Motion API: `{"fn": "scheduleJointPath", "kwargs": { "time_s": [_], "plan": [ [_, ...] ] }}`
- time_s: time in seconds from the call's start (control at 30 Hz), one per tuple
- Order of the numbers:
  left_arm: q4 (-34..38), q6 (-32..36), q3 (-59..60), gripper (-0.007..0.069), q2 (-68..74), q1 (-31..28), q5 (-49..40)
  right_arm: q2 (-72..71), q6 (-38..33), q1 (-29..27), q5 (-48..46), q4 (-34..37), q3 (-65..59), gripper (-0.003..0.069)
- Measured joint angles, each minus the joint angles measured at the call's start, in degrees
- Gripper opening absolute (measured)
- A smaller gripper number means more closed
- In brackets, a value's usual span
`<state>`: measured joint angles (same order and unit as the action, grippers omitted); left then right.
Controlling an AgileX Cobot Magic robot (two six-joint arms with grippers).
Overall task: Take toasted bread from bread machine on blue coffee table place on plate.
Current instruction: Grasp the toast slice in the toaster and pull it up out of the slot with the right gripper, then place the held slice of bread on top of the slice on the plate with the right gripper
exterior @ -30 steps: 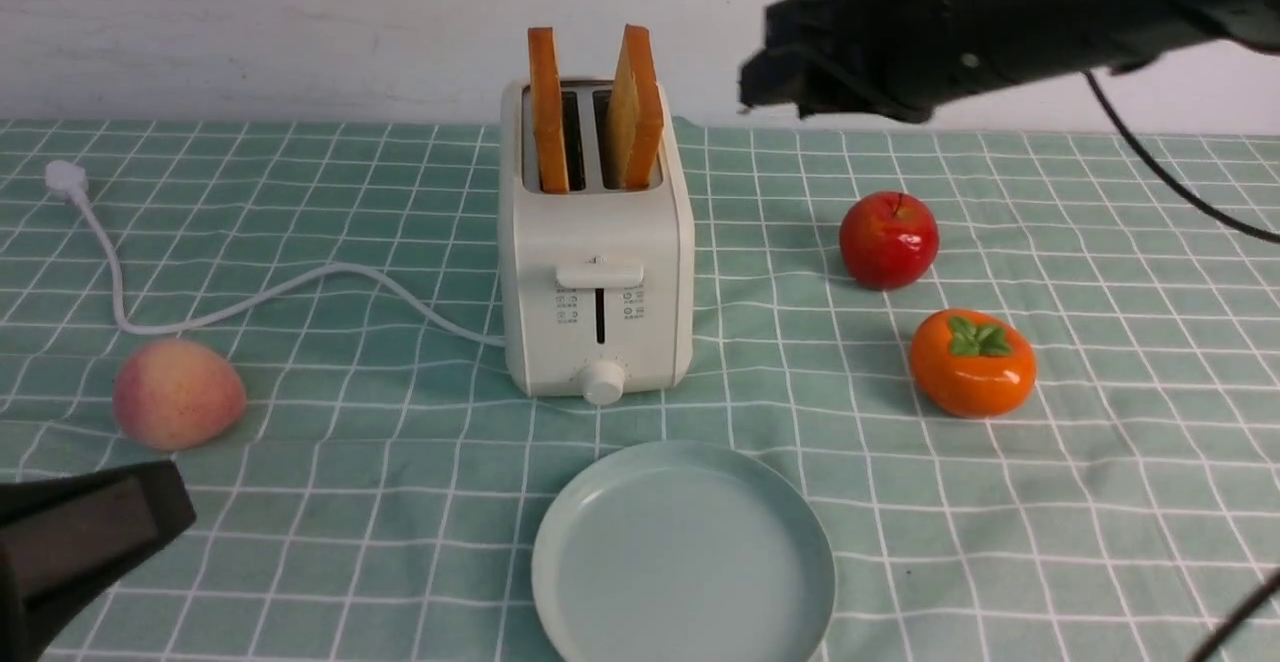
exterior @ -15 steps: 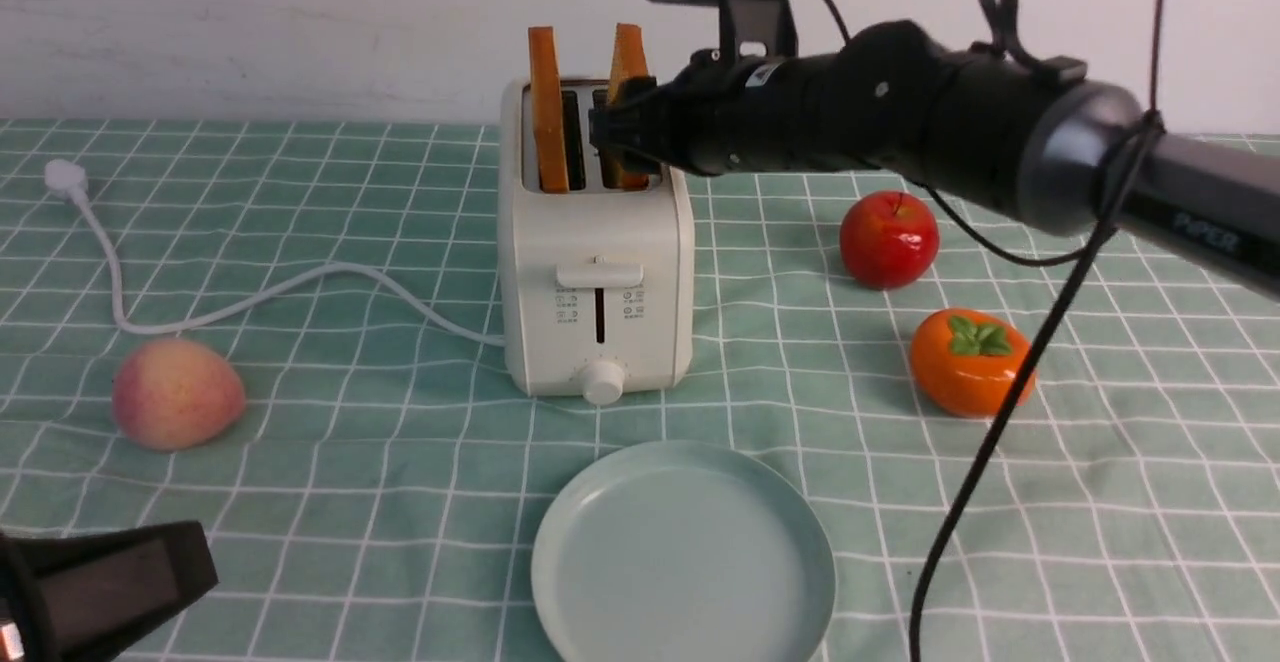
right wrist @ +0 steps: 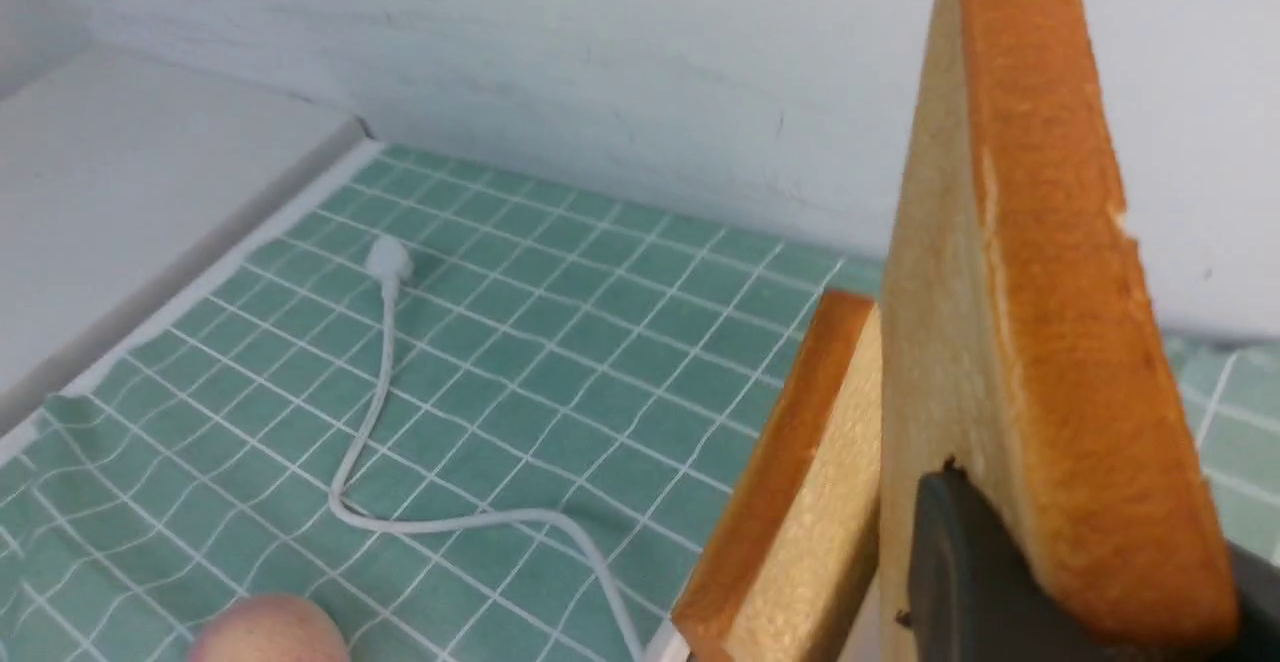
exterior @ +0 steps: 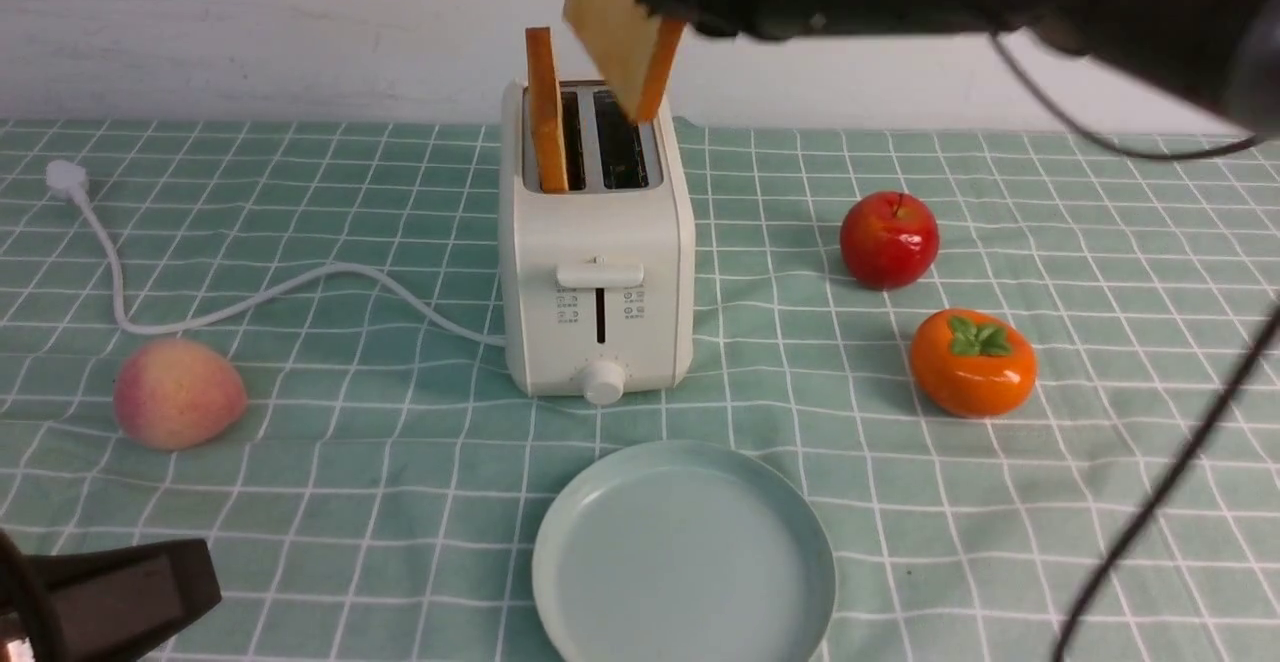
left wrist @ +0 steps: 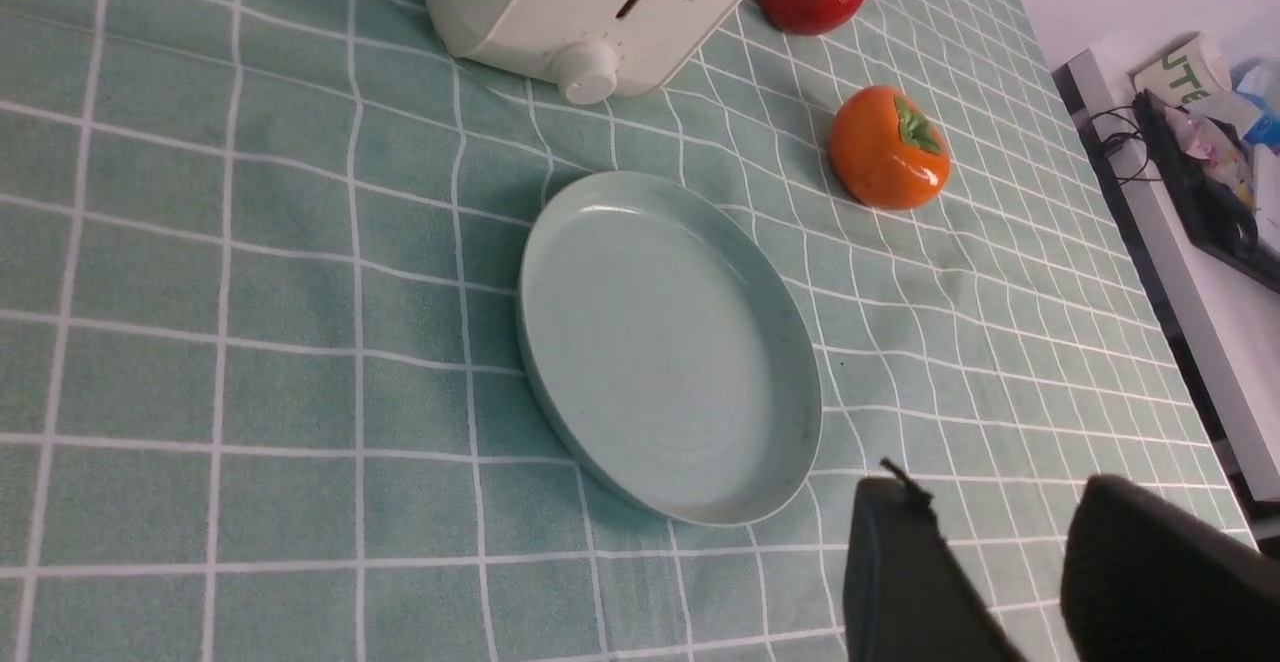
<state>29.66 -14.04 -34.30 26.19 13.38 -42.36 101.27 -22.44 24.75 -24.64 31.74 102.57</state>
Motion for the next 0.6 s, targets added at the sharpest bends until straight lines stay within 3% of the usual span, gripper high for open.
{"fn": "scheduleJointPath", "kwargs": {
  "time_s": [0.1, 0.13, 0.23, 0.3, 0.4, 0.47, 0.6],
  "plan": [
    [0.0, 0.0, 0.0, 0.0238, 0.0, 0.0, 0.3, -4.9, 0.2, -2.2, -6.7, -4.0, 0.4, 0.0109],
    [0.1, 0.0, 0.0, 0.0238, 0.0, 0.0, 0.8, -8.9, 1.3, -4.8, -14.8, -8.6, 0.7, 0.0109],
    [0.0, 0.0, 0.0, 0.0238, 0.0, 0.0, 1.3, -11.2, 4.2, -7.2, -22.6, -12.8, 0.7, 0.0109],
    [0.1, 0.0, 0.0, 0.0238, 0.3, 0.0, 2.6, -12.1, 10.1, -10.0, -33.1, -16.4, 0.0, 0.0109],
    [0.1, 0.0, 0.0, 0.0238, 1.3, 0.0, 4.5, -11.4, 16.6, -11.5, -40.4, -17.9, -4.7, 0.0109],
    [0.2, 0.0, 0.0, 0.0238, 2.0, 0.0, 5.2, -10.5, 18.6, -11.6, -42.2, -16.5, -9.5, 0.0109],
    [0.4, 0.0, 0.0, 0.0238, 3.9, 0.0, 6.1, -7.6, 16.5, -10.3, -39.9, -3.1, -21.5, 0.0109]
  ]
}}
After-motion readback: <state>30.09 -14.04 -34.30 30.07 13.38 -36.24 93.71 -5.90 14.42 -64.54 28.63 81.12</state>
